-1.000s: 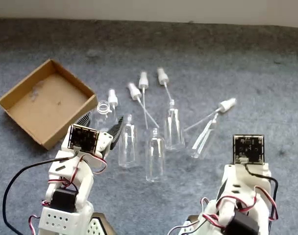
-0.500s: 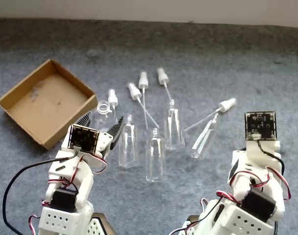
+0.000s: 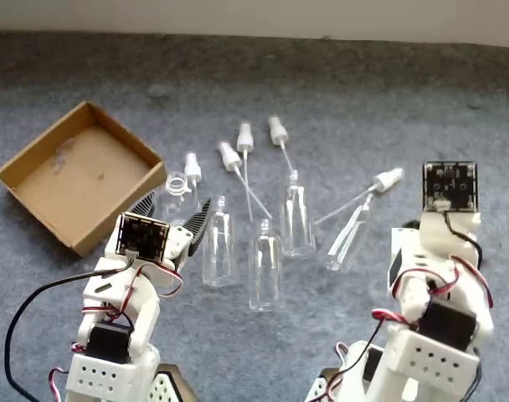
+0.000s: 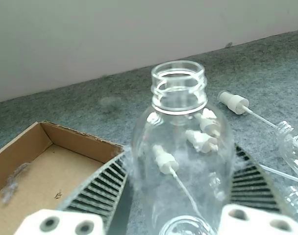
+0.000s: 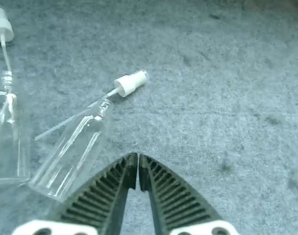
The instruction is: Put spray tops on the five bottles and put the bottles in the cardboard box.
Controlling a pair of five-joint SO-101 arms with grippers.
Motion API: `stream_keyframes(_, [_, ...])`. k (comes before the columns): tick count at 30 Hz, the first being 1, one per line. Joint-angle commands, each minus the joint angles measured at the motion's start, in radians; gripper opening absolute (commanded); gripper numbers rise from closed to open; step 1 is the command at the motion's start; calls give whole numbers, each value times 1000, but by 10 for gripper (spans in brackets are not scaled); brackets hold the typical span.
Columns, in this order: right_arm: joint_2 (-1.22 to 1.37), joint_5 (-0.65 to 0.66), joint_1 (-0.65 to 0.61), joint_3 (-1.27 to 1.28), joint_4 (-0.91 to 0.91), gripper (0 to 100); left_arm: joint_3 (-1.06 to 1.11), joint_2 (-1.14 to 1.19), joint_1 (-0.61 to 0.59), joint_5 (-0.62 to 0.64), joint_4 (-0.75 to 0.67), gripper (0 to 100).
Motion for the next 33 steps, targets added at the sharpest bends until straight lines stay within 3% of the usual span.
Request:
stream_keyframes(1, [102, -54, -54, -124, 7, 11, 19, -8, 13, 14, 2, 203])
stream_keyframes(16, [483, -150, -188, -343, 10, 11, 19, -8, 13, 14, 2, 203])
stream_keyframes(23, [657, -178, -289, -496, 1, 116, 19, -8, 13, 14, 2, 203])
stream_keyframes(33, [1000, -181, -433, -800, 1, 117, 19, -8, 13, 14, 2, 203])
